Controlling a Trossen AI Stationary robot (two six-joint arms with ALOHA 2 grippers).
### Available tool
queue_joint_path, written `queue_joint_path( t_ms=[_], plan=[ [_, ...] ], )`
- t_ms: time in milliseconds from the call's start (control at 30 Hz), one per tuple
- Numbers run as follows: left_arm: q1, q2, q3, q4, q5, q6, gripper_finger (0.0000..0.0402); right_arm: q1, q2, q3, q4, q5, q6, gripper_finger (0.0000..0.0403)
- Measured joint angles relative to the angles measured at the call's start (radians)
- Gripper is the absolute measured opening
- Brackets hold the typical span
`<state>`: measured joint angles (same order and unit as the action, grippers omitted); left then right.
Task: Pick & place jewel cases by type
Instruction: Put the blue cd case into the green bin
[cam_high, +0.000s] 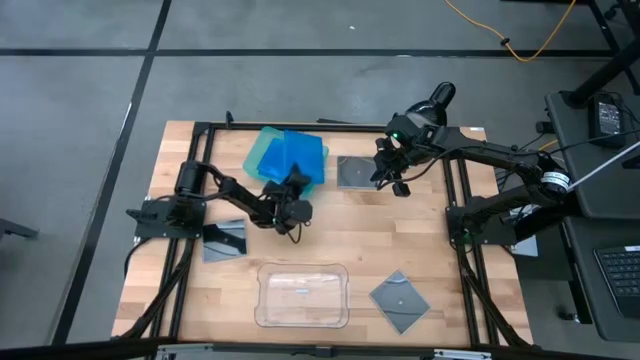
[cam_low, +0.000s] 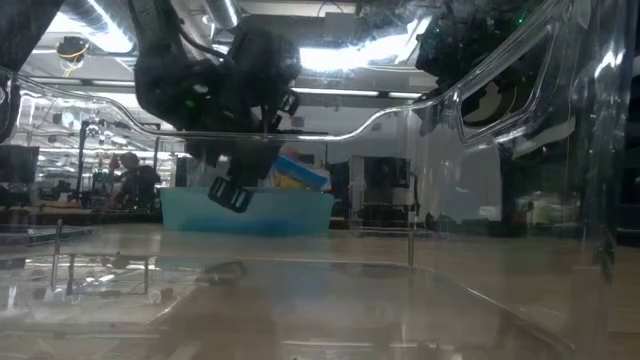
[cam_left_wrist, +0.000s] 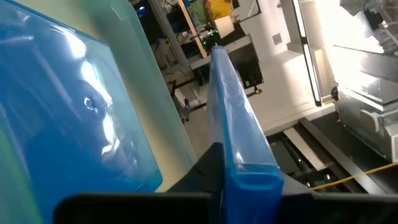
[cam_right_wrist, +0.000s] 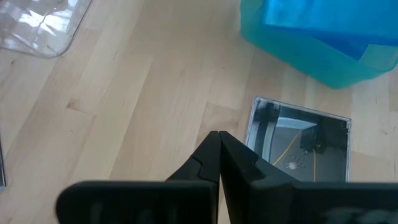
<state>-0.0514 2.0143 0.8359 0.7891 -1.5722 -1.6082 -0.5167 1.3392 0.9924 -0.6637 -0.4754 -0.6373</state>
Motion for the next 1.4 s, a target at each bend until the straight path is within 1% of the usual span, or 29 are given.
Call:
queue_joint_path(
  t_ms=[100, 200, 300, 400, 433, 500, 633, 700, 767, 867, 967, 1033, 1100, 1267, 1333, 1400],
  plan=[
    [-0.007, -0.031, -0.025, -0.001, 0.001, 0.019, 0.0007, 0.000, 0.000, 0.000, 0.002, 0.000, 0.000, 0.0010],
    [-0.009, -0.095, -0.047, 0.000, 0.004, 0.106, 0.0005, 0.000, 0.000, 0.000, 0.010, 0.000, 0.000, 0.0010],
    [-0.009, -0.200, -0.086, -0.001, 0.003, 0.231, 0.0005, 0.000, 0.000, 0.000, 0.025, 0.000, 0.002, 0.0010],
    [-0.012, -0.331, -0.130, -0.001, 0.007, 0.383, 0.0004, 0.000, 0.000, 0.000, 0.040, 0.000, 0.003, 0.0010],
    [-0.013, -0.377, -0.149, -0.001, 0.026, 0.434, 0.0004, 0.000, 0.000, 0.000, 0.045, 0.000, 0.003, 0.0010],
    [-0.014, -0.470, -0.195, -0.003, 0.094, 0.520, 0.0004, 0.000, 0.000, 0.000, 0.050, 0.000, 0.003, 0.0010],
    [-0.005, -0.654, -0.295, -0.006, 0.269, 0.614, 0.0004, 0.000, 0.000, 0.000, 0.070, 0.001, 0.002, 0.0010],
    [0.014, -0.745, -0.350, -0.016, 0.383, 0.619, 0.0004, 0.000, 0.000, 0.000, 0.078, 0.001, -0.002, 0.0010],
    [0.043, -0.837, -0.398, -0.062, 0.503, 0.606, 0.0004, 0.000, 0.000, 0.000, 0.095, 0.001, -0.016, 0.0010],
    [0.102, -0.969, -0.437, -0.265, 0.690, 0.512, 0.0004, 0.000, 0.000, 0.000, 0.120, 0.001, -0.044, 0.0010],
    [0.191, -1.081, -0.439, -0.561, 0.937, 0.399, 0.0004, 0.000, 0.000, 0.000, 0.144, 0.001, -0.047, 0.0010],
    [0.256, -1.132, -0.434, -0.705, 1.082, 0.369, 0.0004, 0.000, 0.000, 0.000, 0.149, 0.001, -0.044, 0.0010],
    [0.323, -1.177, -0.433, -0.777, 1.186, 0.385, 0.0004, 0.000, 0.000, 0.000, 0.151, 0.000, -0.035, 0.0010],
    [0.495, -1.233, -0.431, -0.807, 1.361, 0.473, 0.0004, 0.000, 0.000, 0.000, 0.152, 0.001, 0.007, 0.0010],
    [0.572, -1.234, -0.431, -0.809, 1.464, 0.485, 0.0004, 0.000, 0.000, 0.000, 0.152, 0.001, 0.026, 0.0010],
    [0.649, -1.222, -0.431, -0.807, 1.611, 0.497, 0.0004, 0.000, 0.000, 0.000, 0.152, 0.002, 0.032, 0.0010]
  ],
)
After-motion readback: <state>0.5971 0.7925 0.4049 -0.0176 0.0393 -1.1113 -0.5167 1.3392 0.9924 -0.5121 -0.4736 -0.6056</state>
